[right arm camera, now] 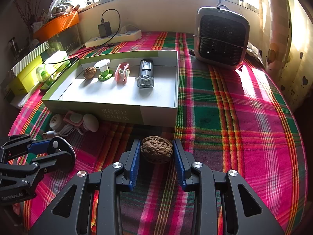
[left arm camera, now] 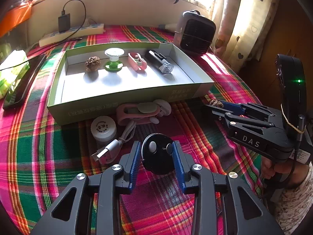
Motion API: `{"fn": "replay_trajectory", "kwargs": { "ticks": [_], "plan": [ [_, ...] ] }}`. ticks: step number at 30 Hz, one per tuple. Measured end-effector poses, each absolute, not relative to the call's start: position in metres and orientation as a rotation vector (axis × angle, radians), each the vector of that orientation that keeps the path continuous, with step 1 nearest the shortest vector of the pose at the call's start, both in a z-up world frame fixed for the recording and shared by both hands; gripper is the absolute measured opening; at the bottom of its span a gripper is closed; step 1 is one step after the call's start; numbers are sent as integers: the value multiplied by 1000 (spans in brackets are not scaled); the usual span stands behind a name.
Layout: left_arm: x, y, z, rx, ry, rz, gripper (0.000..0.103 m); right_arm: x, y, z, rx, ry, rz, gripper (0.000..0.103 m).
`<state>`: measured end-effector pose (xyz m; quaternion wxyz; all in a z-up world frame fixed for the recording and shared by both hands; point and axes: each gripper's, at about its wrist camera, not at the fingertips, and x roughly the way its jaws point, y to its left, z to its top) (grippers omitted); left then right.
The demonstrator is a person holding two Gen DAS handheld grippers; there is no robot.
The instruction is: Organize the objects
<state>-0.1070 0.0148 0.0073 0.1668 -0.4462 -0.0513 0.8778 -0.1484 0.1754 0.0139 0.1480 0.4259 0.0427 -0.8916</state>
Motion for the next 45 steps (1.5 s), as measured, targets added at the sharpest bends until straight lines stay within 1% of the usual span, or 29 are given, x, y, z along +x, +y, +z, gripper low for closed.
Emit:
{"fn": "replay_trajectory", "kwargs": {
  "ticks": [1,8,45],
  "plan": [
    [-107,15,7,-1270,-149,2496,28,-148,175,14,1225,123,-2564,34],
    [-107,15,8,-1268,-144,2500,28,-148,175,14,1225,124,-2565,34],
    [-91,11,20,-1201,-139,2530,28,-130,168,22,1208,131,-2571,34]
  ]
}}
